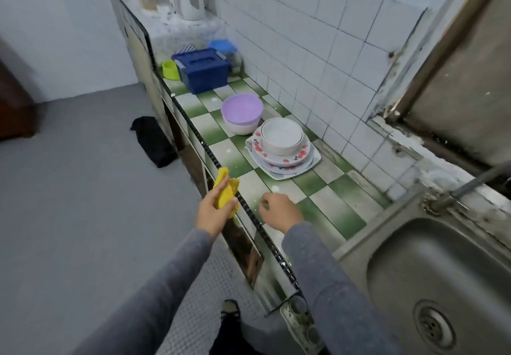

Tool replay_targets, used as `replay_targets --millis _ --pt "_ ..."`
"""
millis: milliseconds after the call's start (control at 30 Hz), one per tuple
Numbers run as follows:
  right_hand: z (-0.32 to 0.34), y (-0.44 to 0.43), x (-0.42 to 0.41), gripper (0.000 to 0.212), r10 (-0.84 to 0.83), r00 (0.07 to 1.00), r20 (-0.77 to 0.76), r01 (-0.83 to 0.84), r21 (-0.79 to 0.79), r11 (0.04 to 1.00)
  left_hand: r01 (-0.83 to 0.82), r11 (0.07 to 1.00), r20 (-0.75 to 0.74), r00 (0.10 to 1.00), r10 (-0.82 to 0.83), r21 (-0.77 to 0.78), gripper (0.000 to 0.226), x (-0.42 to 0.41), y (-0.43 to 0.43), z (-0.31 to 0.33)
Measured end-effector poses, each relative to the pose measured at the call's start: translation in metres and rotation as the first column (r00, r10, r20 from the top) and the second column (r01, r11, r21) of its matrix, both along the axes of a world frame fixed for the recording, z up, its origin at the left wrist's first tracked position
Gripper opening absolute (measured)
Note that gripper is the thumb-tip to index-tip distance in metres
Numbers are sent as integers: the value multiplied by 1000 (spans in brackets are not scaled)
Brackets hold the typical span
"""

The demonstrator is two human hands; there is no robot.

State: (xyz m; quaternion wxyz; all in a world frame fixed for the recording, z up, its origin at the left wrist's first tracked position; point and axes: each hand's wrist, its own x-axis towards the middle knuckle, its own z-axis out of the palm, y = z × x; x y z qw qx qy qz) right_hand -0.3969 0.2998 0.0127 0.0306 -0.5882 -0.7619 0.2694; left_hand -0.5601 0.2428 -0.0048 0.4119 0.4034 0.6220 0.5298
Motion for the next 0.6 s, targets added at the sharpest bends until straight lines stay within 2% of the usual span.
replay_targets --millis 267,367,467,600 --pt "1 124 -56 25 46 997 59 -46 -2 999 3 1000 7 1000 -3 13 57 -58 123 4" --pt "3 158 -71 22 24 998 64 -24 2 1000 -4 1000 27 1000 4 -10 58 -76 158 3" --pt "-1 192 -88 28 -7 999 52 8 -14 1000 -4 1000 49 999 5 -23 58 -96 194 -2" --pt "-17 236 -113 30 -83 996 41 84 -45 995 54 997 52 997 -51 -52 57 -126 245 -12"
